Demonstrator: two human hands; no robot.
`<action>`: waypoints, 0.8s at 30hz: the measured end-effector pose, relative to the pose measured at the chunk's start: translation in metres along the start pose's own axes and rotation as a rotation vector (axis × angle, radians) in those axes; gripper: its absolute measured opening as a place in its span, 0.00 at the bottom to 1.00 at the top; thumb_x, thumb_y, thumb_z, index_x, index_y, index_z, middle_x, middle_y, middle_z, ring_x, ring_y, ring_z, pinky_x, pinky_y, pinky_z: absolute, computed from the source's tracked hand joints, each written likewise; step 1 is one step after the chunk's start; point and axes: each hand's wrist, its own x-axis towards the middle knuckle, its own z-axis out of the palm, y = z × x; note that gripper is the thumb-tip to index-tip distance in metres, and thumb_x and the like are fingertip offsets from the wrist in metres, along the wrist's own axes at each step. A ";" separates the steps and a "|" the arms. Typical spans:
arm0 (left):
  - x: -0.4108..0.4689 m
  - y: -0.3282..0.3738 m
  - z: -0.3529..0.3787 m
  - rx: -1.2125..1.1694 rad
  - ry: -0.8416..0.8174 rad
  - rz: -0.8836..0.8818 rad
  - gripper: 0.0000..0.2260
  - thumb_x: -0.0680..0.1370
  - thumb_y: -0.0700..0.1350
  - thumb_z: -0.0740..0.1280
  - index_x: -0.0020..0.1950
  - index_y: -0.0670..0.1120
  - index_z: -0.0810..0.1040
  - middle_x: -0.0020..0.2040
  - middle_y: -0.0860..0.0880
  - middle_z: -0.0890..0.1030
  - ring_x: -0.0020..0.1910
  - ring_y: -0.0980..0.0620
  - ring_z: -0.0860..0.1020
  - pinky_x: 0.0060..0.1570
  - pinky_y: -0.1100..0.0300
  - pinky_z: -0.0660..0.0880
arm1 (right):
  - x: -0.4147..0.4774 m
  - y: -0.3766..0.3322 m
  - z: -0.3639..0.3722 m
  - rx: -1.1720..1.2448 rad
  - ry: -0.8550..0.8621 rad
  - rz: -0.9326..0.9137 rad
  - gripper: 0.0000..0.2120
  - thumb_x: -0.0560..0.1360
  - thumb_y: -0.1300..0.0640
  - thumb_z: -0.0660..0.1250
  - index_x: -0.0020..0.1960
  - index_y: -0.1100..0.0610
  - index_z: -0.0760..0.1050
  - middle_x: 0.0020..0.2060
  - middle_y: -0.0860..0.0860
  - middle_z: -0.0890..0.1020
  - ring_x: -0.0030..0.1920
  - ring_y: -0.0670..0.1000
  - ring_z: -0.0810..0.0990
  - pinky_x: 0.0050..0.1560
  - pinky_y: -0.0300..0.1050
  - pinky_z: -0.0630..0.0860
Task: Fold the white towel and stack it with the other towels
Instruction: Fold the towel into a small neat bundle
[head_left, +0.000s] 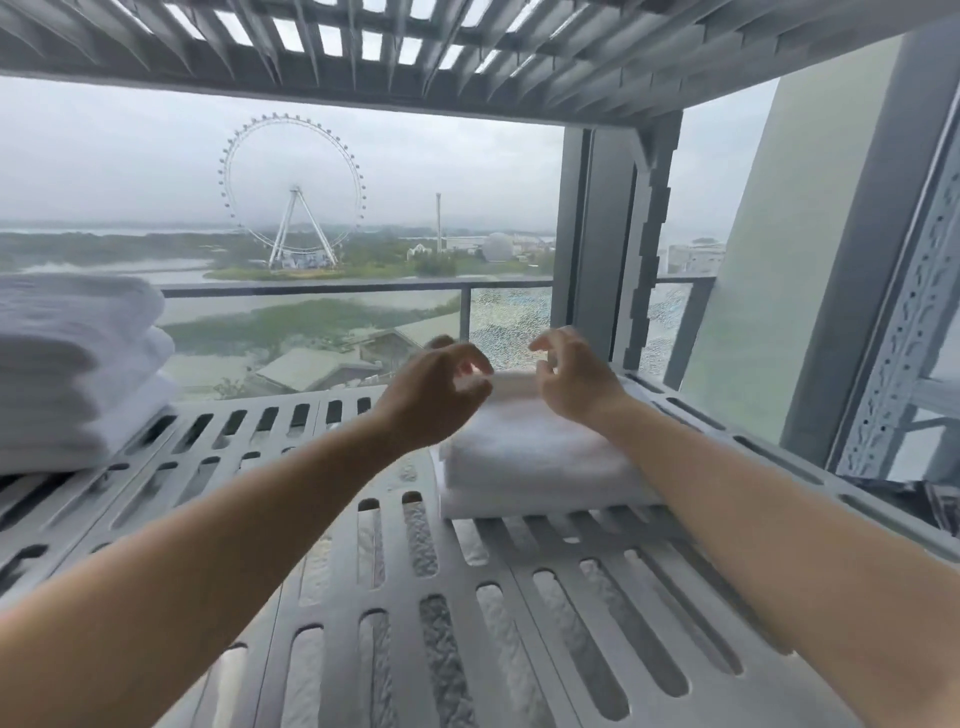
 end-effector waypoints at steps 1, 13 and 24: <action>0.011 0.008 0.005 0.014 -0.034 0.027 0.08 0.77 0.43 0.63 0.54 0.47 0.78 0.54 0.46 0.77 0.51 0.50 0.76 0.54 0.54 0.73 | 0.000 0.008 -0.007 -0.058 0.005 0.019 0.11 0.75 0.63 0.59 0.56 0.58 0.74 0.55 0.55 0.75 0.50 0.51 0.74 0.51 0.42 0.69; 0.041 -0.016 0.081 0.314 -0.531 -0.146 0.24 0.79 0.62 0.45 0.75 0.60 0.48 0.78 0.51 0.51 0.76 0.47 0.51 0.74 0.46 0.45 | -0.009 0.053 -0.012 -0.340 -0.472 0.049 0.22 0.79 0.43 0.50 0.73 0.43 0.58 0.75 0.45 0.58 0.75 0.52 0.52 0.71 0.64 0.43; 0.026 0.003 0.072 0.181 -0.181 -0.020 0.20 0.78 0.55 0.60 0.69 0.53 0.68 0.73 0.48 0.64 0.70 0.47 0.65 0.67 0.49 0.63 | -0.018 0.060 -0.027 0.238 0.090 0.085 0.10 0.73 0.61 0.61 0.49 0.52 0.78 0.54 0.50 0.78 0.54 0.48 0.75 0.50 0.37 0.69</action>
